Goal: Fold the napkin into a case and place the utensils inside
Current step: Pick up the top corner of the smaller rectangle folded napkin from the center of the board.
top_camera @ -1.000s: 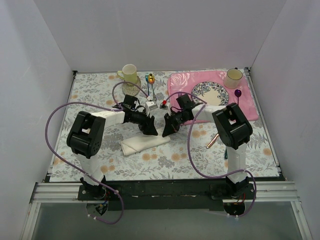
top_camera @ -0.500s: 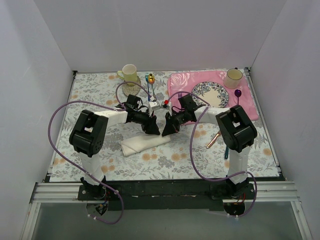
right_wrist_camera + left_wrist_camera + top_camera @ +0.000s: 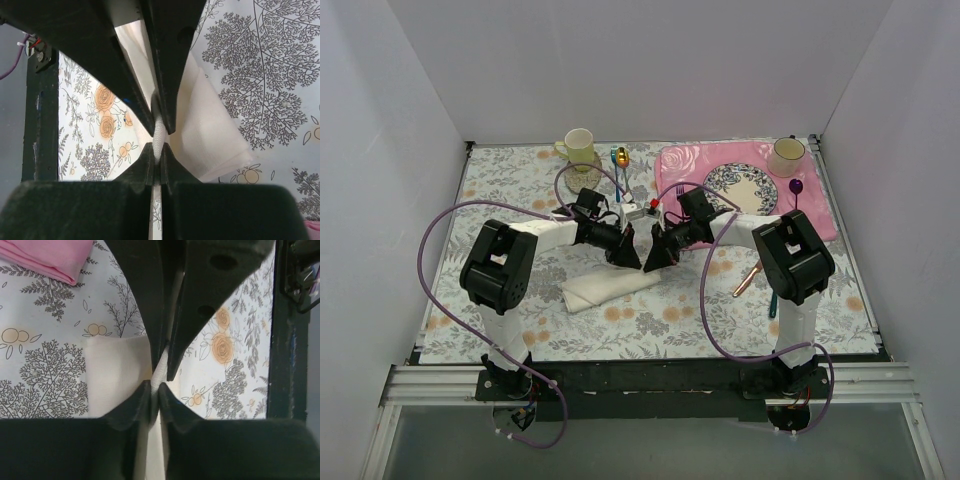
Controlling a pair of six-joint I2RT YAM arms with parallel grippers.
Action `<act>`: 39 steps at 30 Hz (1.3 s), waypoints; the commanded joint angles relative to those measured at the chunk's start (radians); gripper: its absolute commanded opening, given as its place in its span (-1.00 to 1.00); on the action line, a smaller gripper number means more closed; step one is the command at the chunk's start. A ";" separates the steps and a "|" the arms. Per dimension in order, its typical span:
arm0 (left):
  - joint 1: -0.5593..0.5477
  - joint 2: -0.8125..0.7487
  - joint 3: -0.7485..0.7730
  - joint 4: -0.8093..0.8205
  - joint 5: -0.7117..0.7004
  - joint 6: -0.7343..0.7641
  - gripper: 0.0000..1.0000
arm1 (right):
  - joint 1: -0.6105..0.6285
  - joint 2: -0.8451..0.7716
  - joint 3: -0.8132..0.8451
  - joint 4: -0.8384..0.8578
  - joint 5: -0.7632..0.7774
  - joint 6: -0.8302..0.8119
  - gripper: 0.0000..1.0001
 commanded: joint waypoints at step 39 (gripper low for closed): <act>-0.007 -0.141 -0.211 0.150 -0.034 -0.658 -1.00 | 0.036 -0.106 0.001 0.045 0.240 0.067 -0.72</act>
